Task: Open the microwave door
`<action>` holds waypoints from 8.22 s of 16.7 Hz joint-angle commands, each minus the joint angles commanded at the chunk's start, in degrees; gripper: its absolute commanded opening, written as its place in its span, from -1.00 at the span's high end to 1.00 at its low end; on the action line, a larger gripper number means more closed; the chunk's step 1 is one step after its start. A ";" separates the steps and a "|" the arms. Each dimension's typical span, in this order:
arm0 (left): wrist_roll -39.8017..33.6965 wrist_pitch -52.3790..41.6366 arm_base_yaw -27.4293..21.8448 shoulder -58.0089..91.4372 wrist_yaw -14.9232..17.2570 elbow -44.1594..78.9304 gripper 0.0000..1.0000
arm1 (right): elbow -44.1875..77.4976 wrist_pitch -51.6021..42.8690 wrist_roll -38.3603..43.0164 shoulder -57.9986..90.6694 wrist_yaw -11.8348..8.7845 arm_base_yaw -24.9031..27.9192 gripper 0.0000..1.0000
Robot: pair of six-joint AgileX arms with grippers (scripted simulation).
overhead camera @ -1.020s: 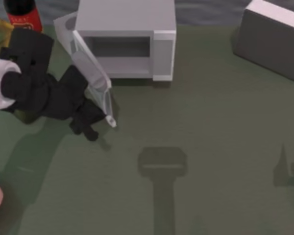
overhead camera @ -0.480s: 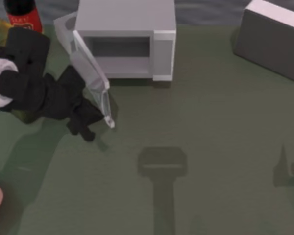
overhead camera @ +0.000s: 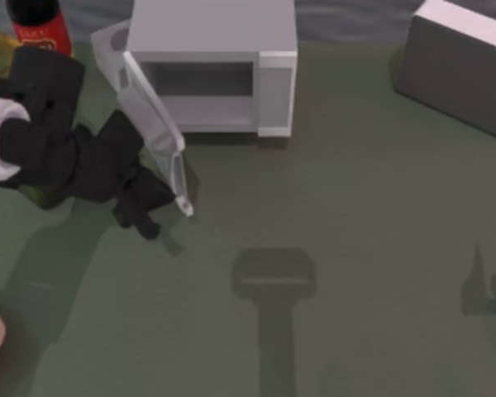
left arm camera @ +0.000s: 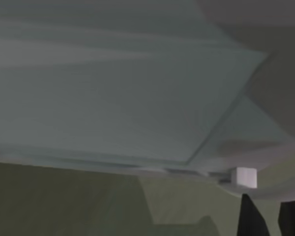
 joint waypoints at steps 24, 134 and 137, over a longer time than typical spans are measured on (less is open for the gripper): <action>2.28 -1.30 0.90 0.17 1.19 0.37 1.00 | 0.00 0.00 0.00 0.00 0.00 0.00 -1.00; -93.20 -57.99 -15.24 22.76 -37.57 55.83 -0.10 | 0.00 0.00 0.00 0.00 0.00 0.00 -1.00; -93.20 -57.99 -15.24 22.76 -37.57 55.83 0.36 | 0.00 0.00 0.00 0.00 0.00 0.00 -1.00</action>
